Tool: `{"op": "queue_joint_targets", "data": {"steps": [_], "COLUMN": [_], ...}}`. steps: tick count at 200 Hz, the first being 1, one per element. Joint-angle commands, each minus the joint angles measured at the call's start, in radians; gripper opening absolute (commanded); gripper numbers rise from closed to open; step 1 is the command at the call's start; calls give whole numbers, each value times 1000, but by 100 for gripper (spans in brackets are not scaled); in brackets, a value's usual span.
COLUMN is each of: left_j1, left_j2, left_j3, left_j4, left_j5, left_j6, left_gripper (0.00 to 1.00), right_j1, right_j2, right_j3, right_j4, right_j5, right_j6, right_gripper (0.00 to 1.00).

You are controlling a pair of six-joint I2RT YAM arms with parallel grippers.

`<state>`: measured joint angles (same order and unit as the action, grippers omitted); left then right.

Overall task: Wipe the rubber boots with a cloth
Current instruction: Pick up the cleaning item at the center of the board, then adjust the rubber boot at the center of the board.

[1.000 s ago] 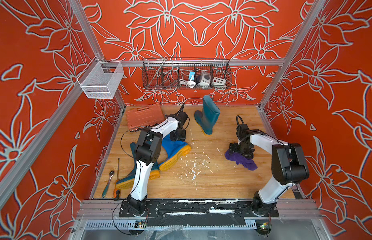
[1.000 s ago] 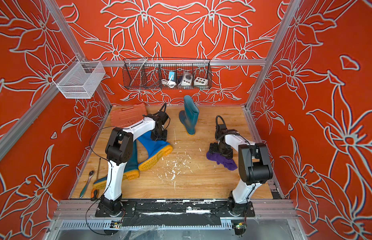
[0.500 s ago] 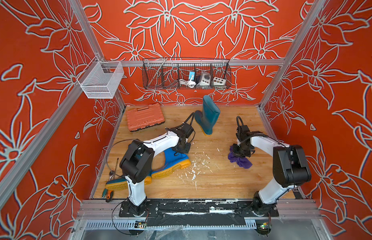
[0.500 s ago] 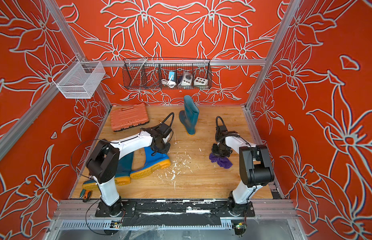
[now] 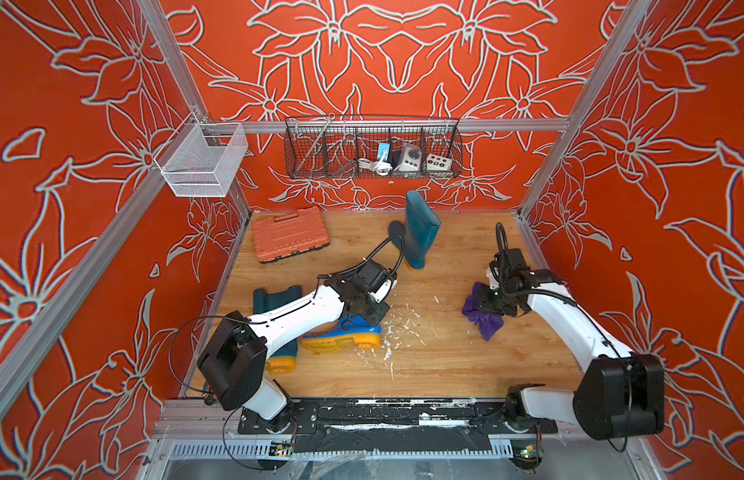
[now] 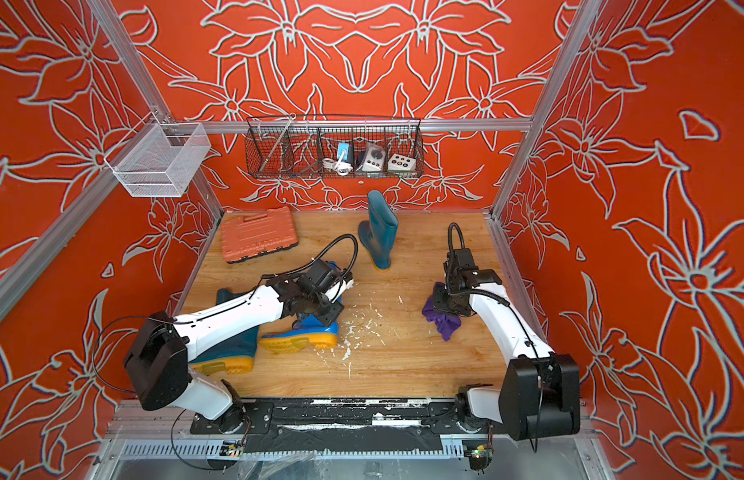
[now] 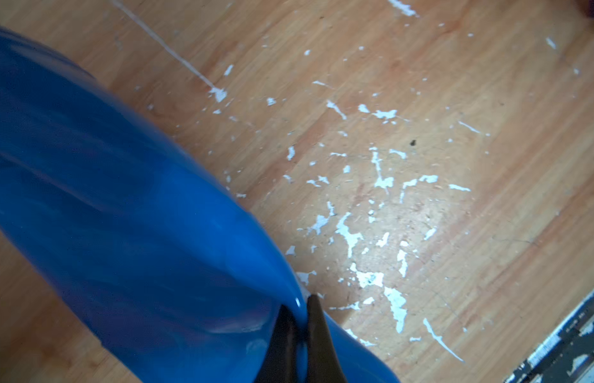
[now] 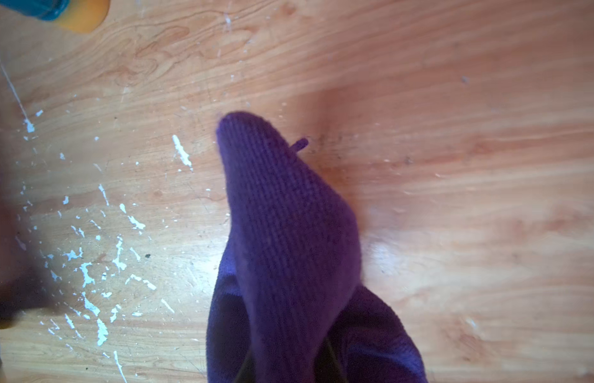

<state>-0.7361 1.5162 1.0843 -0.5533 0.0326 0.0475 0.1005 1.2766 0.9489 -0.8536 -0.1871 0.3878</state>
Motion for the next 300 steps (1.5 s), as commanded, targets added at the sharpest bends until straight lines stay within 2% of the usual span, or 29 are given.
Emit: {"op": "queue_joint_targets", "data": {"steps": [1,28,54,66,69,82,92,105,120,139,148,164,184,203,222,239,266,277,300], "left_j1": [-75,-229,-326,-349,-352,-374,-399,-404,-404,-397,-381,-323,-253,-171,-80,-33,3,27,56], "left_j2": [-73,-97,11,58,65,76,77,51,-21,-104,-133,-177,-265,-355,-388,-371,-301,-252,-149], "left_j3": [-26,-77,-34,0,3,-4,11,60,101,133,147,125,7,-131,-241,-303,-329,-330,-265], "left_j4": [78,124,152,174,187,230,216,144,37,-175,-317,-506,-465,-307,-176,-108,-57,-22,-11], "left_j5": [31,-3,-60,-116,-119,-139,-227,-348,-426,-537,-554,-484,-300,-161,-26,67,122,164,214], "left_j6": [117,256,449,469,463,431,409,314,116,-254,-485,-812,-955,-991,-1023,-1037,-1008,-988,-917], "left_gripper": [0,0,0,0,5,40,54,63,70,74,74,74,75,76,76,76,74,68,46], "right_j1": [-62,-139,-171,-179,-178,-179,-179,-179,-165,-81,-25,86,221,318,378,412,436,444,459], "right_j2": [-57,-86,-88,-87,-86,-91,-95,-98,-101,-116,-125,-140,-156,-159,-128,-100,-94,-88,-89], "right_j3": [-7,-13,18,49,60,92,111,126,120,98,80,39,-1,-29,-27,-22,-41,-36,-6], "right_j4": [-44,-54,-76,-90,-102,-130,-141,-142,-140,-138,-123,-78,-18,35,39,34,83,92,90], "right_j5": [-36,-92,-119,-133,-127,-105,-112,-139,-162,-133,-126,-123,-124,-127,-128,-126,-136,-146,-166], "right_j6": [-1,-15,-19,-28,-33,-47,-52,-66,-73,-88,-85,-54,10,41,31,23,46,52,49], "right_gripper": [0,0,0,0,0,0,0,0,0,0,0,0,0,0,0,0,0,0,0]}}
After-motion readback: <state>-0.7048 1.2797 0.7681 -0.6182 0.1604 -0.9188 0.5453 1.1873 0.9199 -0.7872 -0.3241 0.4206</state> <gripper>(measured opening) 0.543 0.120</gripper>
